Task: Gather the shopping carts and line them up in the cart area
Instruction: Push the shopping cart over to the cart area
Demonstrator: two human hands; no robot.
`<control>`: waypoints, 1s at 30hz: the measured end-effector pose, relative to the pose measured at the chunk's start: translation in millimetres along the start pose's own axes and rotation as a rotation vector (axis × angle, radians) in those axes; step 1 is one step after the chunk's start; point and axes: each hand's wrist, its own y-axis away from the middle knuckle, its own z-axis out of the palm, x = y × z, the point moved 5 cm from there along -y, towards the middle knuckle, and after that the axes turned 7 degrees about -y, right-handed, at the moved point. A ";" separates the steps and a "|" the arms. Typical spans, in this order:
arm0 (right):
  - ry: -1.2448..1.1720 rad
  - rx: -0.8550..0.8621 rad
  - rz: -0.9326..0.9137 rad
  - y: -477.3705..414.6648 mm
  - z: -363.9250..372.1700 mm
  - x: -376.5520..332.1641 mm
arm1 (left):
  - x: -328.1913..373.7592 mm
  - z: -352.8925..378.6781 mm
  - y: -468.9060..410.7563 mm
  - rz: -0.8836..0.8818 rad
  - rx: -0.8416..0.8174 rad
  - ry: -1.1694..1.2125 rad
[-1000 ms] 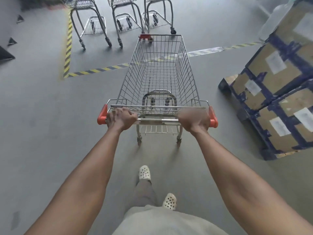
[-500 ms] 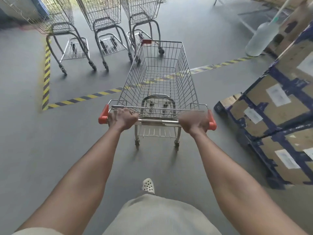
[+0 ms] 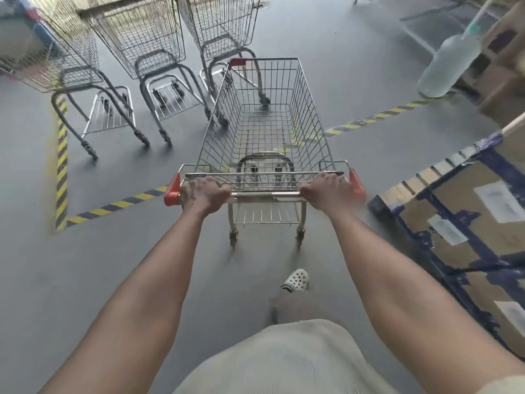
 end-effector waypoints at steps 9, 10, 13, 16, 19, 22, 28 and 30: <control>0.011 -0.016 -0.043 -171.5 -46.0 -5.2 | 72.4 -29.2 -143.3 -0.038 -0.023 -0.008; 0.015 -0.009 -0.036 -184.4 -47.8 -6.5 | 77.1 -33.4 -156.8 -0.040 -0.026 -0.008; -0.007 0.051 -0.022 -224.0 -51.2 -14.7 | 87.3 -49.0 -205.1 -0.002 -0.019 -0.028; -0.009 0.086 0.005 -269.8 -52.6 -29.4 | 94.6 -65.5 -268.1 0.032 -0.020 -0.016; -0.046 0.106 0.039 -317.3 -52.6 -42.9 | 100.7 -77.5 -339.9 0.048 -0.016 -0.004; -0.110 0.131 0.084 -363.4 -56.6 -53.0 | 117.2 -88.2 -408.8 0.095 -0.019 -0.043; -0.143 0.147 0.213 -455.7 -79.3 -56.2 | 173.5 -118.3 -523.8 0.223 -0.042 -0.105; -0.157 0.158 0.238 -482.8 -86.2 -50.6 | 194.2 -125.1 -551.7 0.247 -0.056 -0.109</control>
